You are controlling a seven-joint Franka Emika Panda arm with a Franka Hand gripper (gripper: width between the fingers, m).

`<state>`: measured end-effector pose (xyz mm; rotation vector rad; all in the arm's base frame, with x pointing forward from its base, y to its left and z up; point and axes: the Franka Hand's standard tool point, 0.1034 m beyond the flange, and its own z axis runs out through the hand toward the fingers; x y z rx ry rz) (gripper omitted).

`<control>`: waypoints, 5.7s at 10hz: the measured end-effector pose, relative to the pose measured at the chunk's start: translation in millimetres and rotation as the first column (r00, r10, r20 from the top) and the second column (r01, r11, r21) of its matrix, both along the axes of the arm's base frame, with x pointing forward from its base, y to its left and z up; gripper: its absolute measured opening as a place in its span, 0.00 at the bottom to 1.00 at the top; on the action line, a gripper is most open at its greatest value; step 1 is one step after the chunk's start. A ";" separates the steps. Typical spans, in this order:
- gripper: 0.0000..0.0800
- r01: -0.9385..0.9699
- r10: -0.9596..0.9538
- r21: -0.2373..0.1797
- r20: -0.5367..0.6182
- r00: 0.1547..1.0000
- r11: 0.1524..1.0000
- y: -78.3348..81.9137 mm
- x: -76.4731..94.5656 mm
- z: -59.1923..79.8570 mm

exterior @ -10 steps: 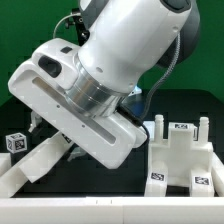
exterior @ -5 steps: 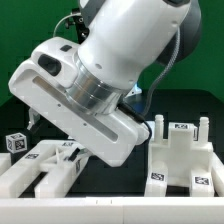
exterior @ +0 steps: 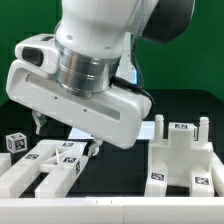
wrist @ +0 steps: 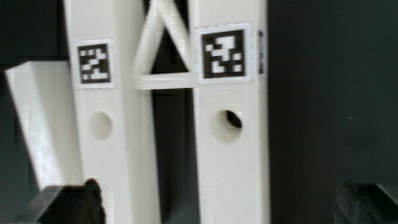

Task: Assemble chair

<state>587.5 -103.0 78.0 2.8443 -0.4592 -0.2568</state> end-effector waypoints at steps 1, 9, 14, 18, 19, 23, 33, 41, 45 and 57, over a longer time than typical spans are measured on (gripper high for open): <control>0.81 0.016 -0.018 0.075 0.024 1.000 0.997 -5.1 -2.6 2.0; 0.81 0.022 -0.052 0.212 0.138 0.989 0.977 -18.8 -4.9 -6.0; 0.81 0.012 -0.037 0.194 0.125 0.991 0.981 -11.2 -10.7 -37.6; 0.81 0.014 -0.034 0.180 0.109 0.993 0.984 -4.6 -17.1 -64.3; 0.81 0.013 -0.033 0.180 0.106 0.994 0.984 -2.6 -18.0 -67.2; 0.52 0.017 -0.036 0.180 0.105 0.994 0.984 -3.3 -18.3 -67.3; 0.36 0.007 -0.043 0.261 0.132 0.990 0.965 20.0 -11.3 16.2; 0.36 -0.055 0.016 0.238 0.162 0.987 0.970 64.9 -1.2 56.4; 0.36 -0.071 0.027 0.232 0.186 0.982 0.970 122.5 11.6 80.4; 0.36 -0.109 0.069 0.217 0.184 0.981 0.970 215.0 6.7 74.1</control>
Offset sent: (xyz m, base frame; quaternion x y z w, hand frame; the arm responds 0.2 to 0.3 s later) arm -0.0046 0.0038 0.0299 -0.0370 -0.0502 0.0083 0.9980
